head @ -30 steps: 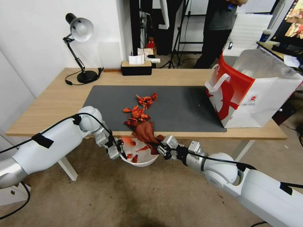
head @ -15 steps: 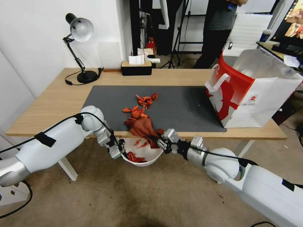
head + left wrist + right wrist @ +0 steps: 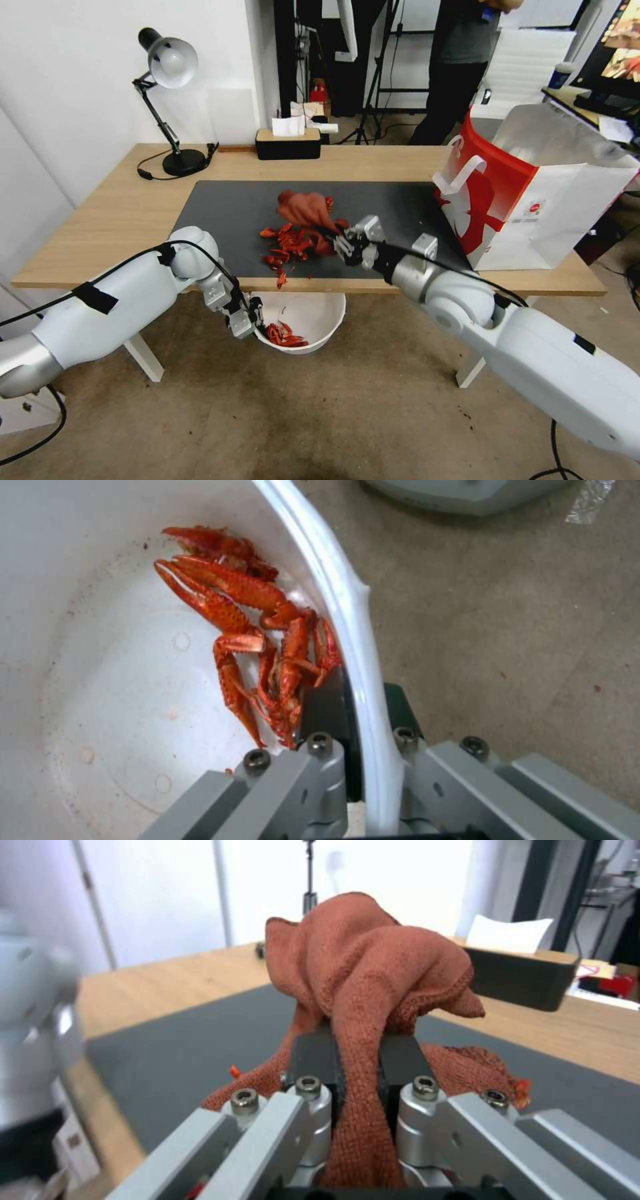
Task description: Sweep shrimp from table into container with towel, then put container into takeout bag.
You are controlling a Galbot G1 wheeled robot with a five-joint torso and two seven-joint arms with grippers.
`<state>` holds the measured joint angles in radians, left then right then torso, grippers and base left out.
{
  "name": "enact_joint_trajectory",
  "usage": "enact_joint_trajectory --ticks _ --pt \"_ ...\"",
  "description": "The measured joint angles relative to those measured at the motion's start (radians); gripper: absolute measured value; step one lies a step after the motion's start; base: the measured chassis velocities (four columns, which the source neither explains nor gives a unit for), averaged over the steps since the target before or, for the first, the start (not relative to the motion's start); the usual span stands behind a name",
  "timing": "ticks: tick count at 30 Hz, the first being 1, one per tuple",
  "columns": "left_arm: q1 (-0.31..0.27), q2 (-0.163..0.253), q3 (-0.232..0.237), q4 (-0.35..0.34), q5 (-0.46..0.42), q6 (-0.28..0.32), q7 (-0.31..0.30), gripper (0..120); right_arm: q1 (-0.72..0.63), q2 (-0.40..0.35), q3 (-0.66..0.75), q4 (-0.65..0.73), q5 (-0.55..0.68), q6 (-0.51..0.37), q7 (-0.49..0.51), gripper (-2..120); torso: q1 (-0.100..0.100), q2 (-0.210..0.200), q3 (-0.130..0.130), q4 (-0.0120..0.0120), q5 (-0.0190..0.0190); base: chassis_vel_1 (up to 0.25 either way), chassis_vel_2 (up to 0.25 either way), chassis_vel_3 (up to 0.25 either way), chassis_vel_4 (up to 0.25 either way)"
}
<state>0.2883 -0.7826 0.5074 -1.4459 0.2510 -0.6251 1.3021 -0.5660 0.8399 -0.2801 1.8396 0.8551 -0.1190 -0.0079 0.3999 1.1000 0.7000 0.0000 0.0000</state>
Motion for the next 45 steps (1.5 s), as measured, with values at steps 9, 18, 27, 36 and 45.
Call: enact_joint_trajectory --ticks 9,18,27,36,45 --pt "0.013 -0.001 -0.003 -0.01 0.008 -0.006 0.001 0 0.094 0.118 -0.002 -0.153 0.0 0.01 0.05 5 0.0 0.0 0.0 -0.0001 0.0 0.0 0.0 0.0 0.0" --pt "0.034 0.021 -0.03 -0.021 0.012 -0.018 0.006 0 0.212 0.236 0.009 -0.479 -0.117 0.04 0.023 5 0.0 0.0 0.0 0.0 -0.0001 0.0 0.0 0.0 0.0" --pt "0.057 0.021 -0.07 -0.025 0.069 -0.057 0.006 0 0.301 0.301 -0.002 -0.814 -0.209 0.081 -0.147 5 0.0 0.0 0.0 0.0001 0.0001 0.0 0.0 0.0 0.0" --pt "0.061 0.01 -0.077 -0.011 0.065 -0.074 0.017 0 0.316 0.299 -0.024 -0.902 -0.231 0.108 -0.285 5 0.0 0.0 0.0 0.0 0.0 0.0 0.0 0.0 0.0" --pt "0.058 0.004 -0.071 -0.008 0.063 -0.073 0.018 0 0.32 0.297 -0.068 -0.896 -0.23 0.124 -0.364 5 0.0 0.0 0.0 -0.0001 -0.0001 0.0 0.0 0.0 0.0"
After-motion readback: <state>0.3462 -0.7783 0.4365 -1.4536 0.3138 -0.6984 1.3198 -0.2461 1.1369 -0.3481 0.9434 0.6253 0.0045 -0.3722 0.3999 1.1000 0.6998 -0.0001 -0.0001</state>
